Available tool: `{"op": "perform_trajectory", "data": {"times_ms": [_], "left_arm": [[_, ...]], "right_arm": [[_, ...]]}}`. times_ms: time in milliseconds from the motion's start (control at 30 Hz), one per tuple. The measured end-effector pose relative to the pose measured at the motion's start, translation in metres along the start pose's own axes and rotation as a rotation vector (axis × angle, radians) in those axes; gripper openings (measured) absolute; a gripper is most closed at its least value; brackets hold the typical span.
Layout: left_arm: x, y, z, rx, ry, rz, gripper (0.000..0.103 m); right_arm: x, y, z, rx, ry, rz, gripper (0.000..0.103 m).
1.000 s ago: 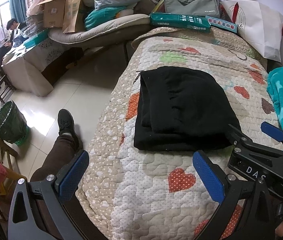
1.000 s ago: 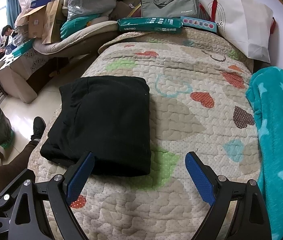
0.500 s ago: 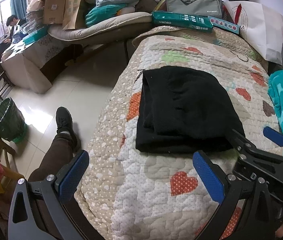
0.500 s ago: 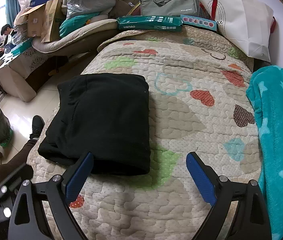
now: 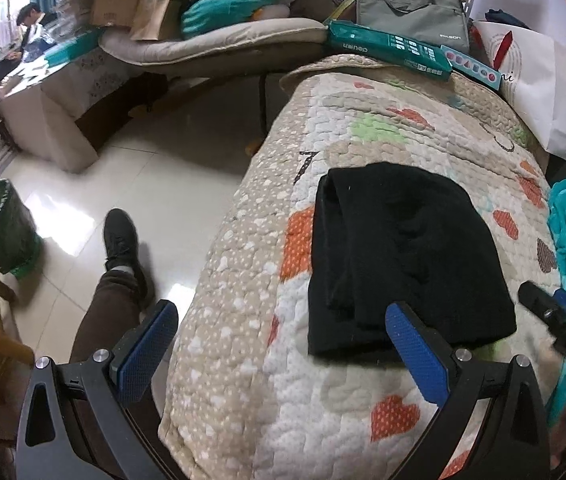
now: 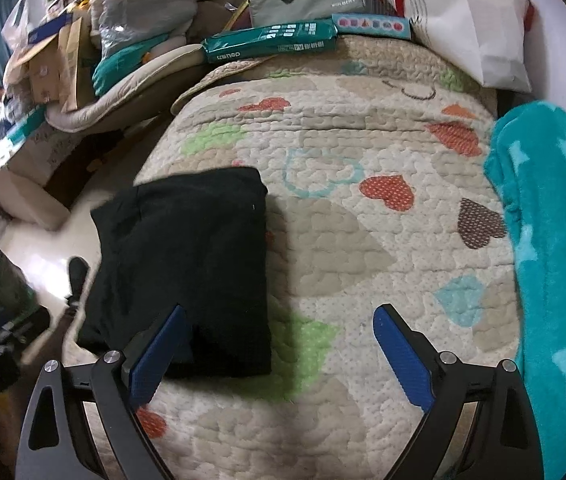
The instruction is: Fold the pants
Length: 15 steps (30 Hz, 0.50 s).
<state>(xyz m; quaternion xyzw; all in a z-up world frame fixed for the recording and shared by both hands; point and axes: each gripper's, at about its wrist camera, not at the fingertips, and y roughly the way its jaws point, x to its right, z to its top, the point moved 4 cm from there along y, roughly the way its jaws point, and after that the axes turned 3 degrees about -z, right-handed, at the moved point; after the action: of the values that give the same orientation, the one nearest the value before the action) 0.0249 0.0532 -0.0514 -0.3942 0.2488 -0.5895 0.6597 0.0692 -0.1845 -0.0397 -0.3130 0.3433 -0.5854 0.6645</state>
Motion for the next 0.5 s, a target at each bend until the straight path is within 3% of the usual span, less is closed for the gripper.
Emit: {"op": "perform_trajectory", "data": {"times_ms": [233, 367, 500], "left_arm": [[0.01, 0.036, 0.036, -0.054, -0.043, -0.135, 0.103], [0.013, 0.081, 0.037, -0.171, -0.114, -0.195, 0.103], [0.01, 0.104, 0.027, -0.229, -0.191, -0.263, 0.103]], "right_arm": [[-0.002, 0.026, 0.052, -0.042, -0.009, 0.076, 0.098], [-0.004, 0.055, 0.058, -0.081, 0.023, 0.125, 0.098], [-0.005, 0.076, 0.05, -0.119, 0.07, 0.191, 0.098]]}}
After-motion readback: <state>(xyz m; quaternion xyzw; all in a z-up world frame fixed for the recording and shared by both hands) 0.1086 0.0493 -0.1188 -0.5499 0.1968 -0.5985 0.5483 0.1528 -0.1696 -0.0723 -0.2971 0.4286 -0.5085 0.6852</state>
